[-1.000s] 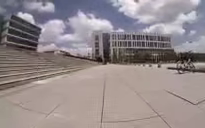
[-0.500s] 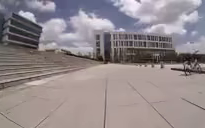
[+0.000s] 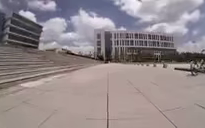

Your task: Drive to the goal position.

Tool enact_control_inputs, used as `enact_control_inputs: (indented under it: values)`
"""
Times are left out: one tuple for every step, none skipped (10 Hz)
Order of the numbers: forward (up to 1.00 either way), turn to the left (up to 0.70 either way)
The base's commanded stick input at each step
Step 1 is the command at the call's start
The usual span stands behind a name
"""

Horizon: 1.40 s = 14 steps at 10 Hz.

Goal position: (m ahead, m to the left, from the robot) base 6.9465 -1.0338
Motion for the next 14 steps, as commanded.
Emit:
enact_control_inputs:
  values:
    - [0.70,0.00]
    - [0.70,0.00]
    - [0.70,0.00]
    - [0.70,0.00]
    - [0.70,0.00]
    - [0.70,0.00]
    - [0.70,0.00]
    - [0.70,0.00]
    - [0.70,0.00]
    - [0.70,0.00]
    - [0.70,0.00]
    - [0.70,0.00]
    - [0.70,0.00]
    - [0.70,0.00]
